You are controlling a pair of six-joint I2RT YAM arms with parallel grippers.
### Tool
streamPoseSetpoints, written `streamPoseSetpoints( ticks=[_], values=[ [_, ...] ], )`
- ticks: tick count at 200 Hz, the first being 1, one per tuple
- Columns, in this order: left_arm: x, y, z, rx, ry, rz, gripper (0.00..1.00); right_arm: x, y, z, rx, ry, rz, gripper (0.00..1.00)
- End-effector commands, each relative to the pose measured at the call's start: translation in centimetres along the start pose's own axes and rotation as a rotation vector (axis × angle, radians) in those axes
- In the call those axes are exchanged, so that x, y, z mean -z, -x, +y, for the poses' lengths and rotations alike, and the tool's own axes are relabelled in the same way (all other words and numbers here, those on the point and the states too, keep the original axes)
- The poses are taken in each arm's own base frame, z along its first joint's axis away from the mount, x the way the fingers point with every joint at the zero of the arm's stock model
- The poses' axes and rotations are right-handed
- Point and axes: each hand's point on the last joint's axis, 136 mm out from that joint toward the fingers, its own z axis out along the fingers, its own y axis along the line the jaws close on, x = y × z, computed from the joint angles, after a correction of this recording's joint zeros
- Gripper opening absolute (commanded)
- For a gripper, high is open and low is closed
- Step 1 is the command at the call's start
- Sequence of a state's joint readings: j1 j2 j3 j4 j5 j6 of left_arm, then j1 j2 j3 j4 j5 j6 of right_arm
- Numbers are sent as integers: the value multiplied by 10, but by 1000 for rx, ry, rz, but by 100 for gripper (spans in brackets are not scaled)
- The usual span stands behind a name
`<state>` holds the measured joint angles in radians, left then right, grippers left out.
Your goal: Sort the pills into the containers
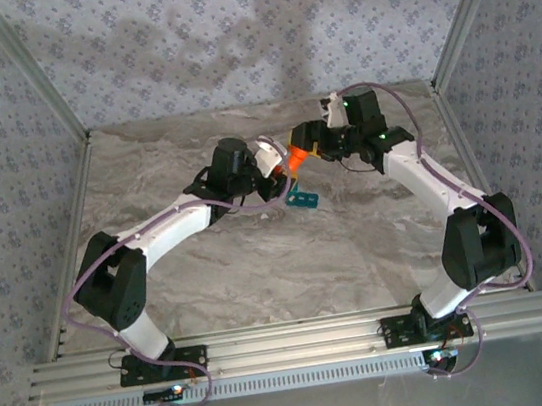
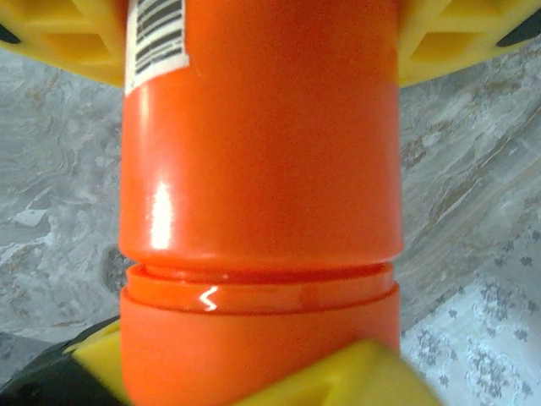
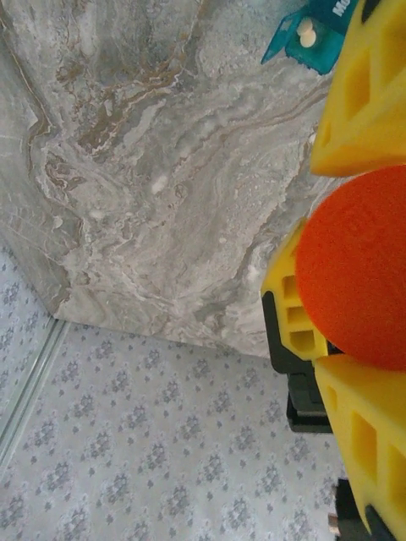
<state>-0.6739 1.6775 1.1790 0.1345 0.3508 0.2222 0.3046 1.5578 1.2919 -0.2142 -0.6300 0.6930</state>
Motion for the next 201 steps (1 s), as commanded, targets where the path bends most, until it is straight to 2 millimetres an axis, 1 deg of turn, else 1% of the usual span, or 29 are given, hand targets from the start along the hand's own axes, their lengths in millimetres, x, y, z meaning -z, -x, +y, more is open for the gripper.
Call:
streamPoseSetpoints(
  ticks=[1,28,41,67,88,90,99,107,121,135,156,201],
  values=[
    [15,49,-5,-42,-30,-178,0,20,25,13,6,-8,-70,68],
    [18,43,3,4,-42,-183,0,37,41,23,22,10,-113,79],
    [21,41,6,20,-51,-188,0,46,47,27,32,21,-134,83],
    [27,39,10,58,-89,-200,0,61,55,29,57,41,-161,86],
    [33,43,8,103,-180,-211,0,70,60,31,124,82,-158,85],
    [34,44,8,108,-188,-212,0,71,60,33,162,93,-153,85],
    [36,44,5,120,-233,-210,0,70,57,34,214,105,-136,84],
    [38,46,2,130,-273,-207,0,70,50,38,288,131,-105,84],
    [41,48,-2,146,-333,-194,0,69,40,39,376,150,-67,84],
    [43,49,-8,155,-387,-182,0,70,33,44,409,187,-37,85],
    [43,51,-14,165,-445,-165,0,70,30,53,443,230,-15,86],
    [41,52,-18,181,-493,-154,0,56,16,64,471,252,48,86]
  ],
)
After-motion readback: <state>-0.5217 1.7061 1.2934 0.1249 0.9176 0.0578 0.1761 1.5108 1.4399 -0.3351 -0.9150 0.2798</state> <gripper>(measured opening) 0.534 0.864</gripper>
